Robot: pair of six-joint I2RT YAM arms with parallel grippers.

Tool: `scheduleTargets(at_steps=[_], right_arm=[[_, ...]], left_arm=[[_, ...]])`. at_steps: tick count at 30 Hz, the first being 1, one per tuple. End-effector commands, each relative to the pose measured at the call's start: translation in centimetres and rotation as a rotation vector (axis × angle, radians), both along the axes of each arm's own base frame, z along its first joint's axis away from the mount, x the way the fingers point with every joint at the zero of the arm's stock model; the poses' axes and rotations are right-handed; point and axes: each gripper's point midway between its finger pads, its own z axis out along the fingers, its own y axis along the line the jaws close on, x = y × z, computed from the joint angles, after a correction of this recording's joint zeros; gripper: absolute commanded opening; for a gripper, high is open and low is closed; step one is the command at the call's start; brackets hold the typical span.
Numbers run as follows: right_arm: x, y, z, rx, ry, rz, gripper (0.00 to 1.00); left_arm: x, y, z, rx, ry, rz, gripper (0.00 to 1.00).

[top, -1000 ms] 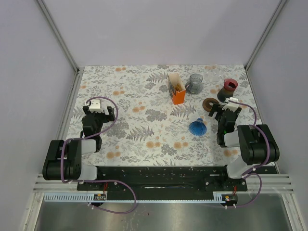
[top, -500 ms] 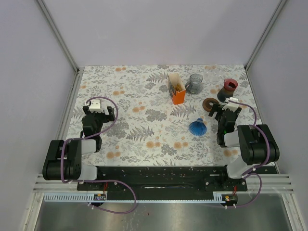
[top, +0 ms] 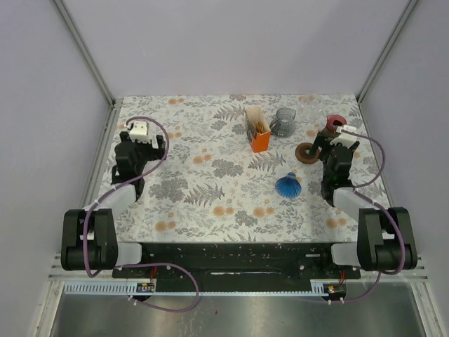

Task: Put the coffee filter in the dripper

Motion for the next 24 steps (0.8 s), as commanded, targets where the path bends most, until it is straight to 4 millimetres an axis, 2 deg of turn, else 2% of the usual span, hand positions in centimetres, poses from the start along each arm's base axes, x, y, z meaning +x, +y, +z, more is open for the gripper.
scheduleTargets(at_steps=[1, 3, 5, 6, 7, 9, 11, 12, 17, 21, 24], right_arm=[[0.6, 2.0, 4.8, 0.048, -0.003, 0.104, 0.90], [0.7, 3.3, 6.4, 0.061, 0.036, 0.171, 0.90], [1.3, 3.6, 9.4, 0.087, 0.056, 0.179, 0.90], [1.3, 3.4, 9.6, 0.098, 0.101, 0.160, 0.91], [1.7, 3.2, 10.8, 0.109, 0.117, 0.142, 0.92], [2.0, 2.8, 11.8, 0.118, 0.196, 0.107, 0.92], [2.3, 2.4, 11.5, 0.127, 0.303, 0.071, 0.92], [2.8, 2.3, 12.5, 0.129, 0.311, 0.066, 0.92], [4.7, 1.5, 13.6, 0.106, 0.404, 0.016, 0.88], [6.4, 0.1, 12.8, 0.055, 0.492, -0.044, 0.79], [8.1, 0.2, 12.7, 0.042, 0.518, -0.013, 0.75]], left_arm=[[1.0, -0.4, 4.5, 0.065, -0.011, -0.057, 0.99], [1.0, -0.7, 6.3, 0.082, 0.006, -0.088, 0.99], [1.1, -1.2, 7.9, 0.083, 0.054, -0.124, 0.99], [1.0, -1.5, 8.4, 0.075, 0.091, -0.140, 0.99], [0.9, -1.7, 8.8, 0.068, 0.126, -0.154, 0.99], [0.7, -2.5, 9.4, 0.054, 0.184, -0.201, 0.99], [0.0, -3.2, 9.6, 0.040, 0.246, -0.240, 0.98], [-0.1, -3.3, 9.8, 0.038, 0.263, -0.244, 0.97], [-0.9, -3.4, 11.1, 0.026, 0.324, -0.236, 0.95], [-1.3, -3.1, 11.6, 0.036, 0.363, -0.225, 0.95], [-1.3, -2.7, 11.5, 0.054, 0.385, -0.211, 0.95]])
